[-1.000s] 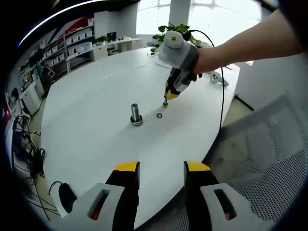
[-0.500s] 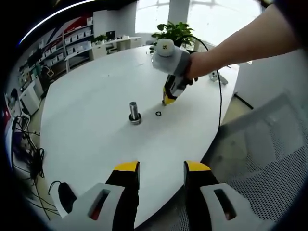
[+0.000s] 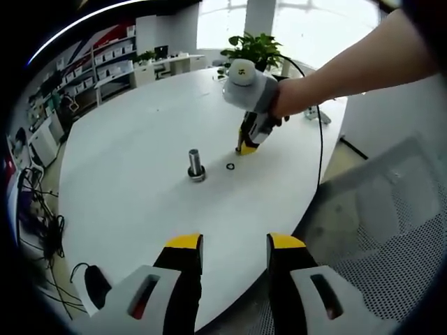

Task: Place the washer onto the threaded stud by aligning its center hole with the stud, sliding it down to the base, and recovering from edge contact or off-axis alignment until the washer reaches the visible bottom stop.

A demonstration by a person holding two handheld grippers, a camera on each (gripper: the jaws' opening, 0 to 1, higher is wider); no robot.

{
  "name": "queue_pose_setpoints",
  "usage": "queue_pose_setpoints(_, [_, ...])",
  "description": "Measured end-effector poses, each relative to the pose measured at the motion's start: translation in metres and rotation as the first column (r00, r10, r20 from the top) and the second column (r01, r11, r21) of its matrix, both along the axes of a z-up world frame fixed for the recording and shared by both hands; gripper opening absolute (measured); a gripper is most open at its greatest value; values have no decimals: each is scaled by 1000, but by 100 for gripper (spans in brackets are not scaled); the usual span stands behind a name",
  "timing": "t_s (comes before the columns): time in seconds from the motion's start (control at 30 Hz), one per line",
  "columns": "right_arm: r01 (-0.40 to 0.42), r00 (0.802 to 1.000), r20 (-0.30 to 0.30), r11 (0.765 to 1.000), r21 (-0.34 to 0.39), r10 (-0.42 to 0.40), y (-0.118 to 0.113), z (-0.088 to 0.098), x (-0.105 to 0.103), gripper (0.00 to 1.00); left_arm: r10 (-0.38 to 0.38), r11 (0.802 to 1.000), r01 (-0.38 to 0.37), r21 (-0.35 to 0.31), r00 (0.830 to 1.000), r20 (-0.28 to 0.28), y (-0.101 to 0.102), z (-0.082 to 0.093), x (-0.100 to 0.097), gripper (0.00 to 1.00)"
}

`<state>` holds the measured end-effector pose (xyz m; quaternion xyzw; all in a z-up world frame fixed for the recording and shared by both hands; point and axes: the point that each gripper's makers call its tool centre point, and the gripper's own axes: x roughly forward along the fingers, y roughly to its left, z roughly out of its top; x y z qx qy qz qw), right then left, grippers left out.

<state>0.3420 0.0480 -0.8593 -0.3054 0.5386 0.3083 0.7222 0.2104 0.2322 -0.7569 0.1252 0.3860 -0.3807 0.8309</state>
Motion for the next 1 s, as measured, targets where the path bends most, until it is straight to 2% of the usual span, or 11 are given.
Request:
queue_pose_setpoints(0.27, [41, 999, -6, 999, -16, -41, -9, 2, -9, 18, -7, 1000, 7, 1, 1000, 7, -1, 2, 0, 34])
queue_pose_setpoints(0.37, [85, 996, -38, 996, -7, -85, -11, -2, -19, 18, -7, 1000, 7, -3, 1000, 10, -1, 3, 0, 34])
queue_pose_setpoints(0.43, [74, 996, -46, 997, -11, -75, -7, -1, -27, 18, -7, 1000, 7, -3, 1000, 12, -1, 3, 0, 34])
queue_pose_setpoints(0.5, [14, 999, -51, 999, -49, -17, -7, -3, -30, 18, -7, 1000, 7, -5, 1000, 12, -1, 4, 0, 34])
queue_pose_setpoints(0.7, [25, 998, -58, 1000, -7, -26, 16, -3, -31, 18, -11, 1000, 11, -4, 1000, 11, -2, 3, 0, 34])
queue_pose_setpoints(1.0, [11, 998, -57, 1000, 12, -11, 38, -7, -23, 19, -3, 1000, 3, -8, 1000, 9, 1, 4, 0, 34])
